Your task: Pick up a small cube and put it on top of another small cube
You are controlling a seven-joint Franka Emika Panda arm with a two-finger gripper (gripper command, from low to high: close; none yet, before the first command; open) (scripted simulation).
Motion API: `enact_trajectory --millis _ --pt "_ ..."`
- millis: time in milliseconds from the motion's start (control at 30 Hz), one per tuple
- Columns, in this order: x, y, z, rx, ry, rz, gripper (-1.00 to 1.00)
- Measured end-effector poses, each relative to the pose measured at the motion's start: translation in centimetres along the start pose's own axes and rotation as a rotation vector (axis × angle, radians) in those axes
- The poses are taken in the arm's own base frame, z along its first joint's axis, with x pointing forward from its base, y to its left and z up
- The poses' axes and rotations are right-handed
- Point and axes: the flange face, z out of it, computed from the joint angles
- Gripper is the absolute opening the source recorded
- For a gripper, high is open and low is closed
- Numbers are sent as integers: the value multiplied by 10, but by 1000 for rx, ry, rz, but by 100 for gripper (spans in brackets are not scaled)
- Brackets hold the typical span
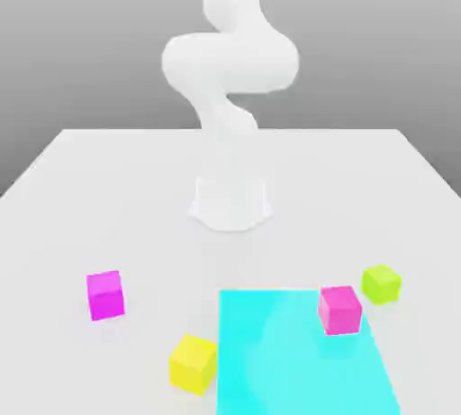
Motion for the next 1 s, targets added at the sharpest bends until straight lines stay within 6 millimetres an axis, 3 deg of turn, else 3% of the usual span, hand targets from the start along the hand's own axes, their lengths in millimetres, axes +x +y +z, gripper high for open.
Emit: enact_trajectory --millis 200,433,600,767,1000 --pt "-88 -29 124 -15 -207 -420 0" --pt "-226 -28 224 17 -438 -909 0" --pt "-333 -1 267 70 -603 -1260 0" --pt "-437 47 283 154 -772 -1625 0" --pt "-479 83 328 169 -808 -1681 0"
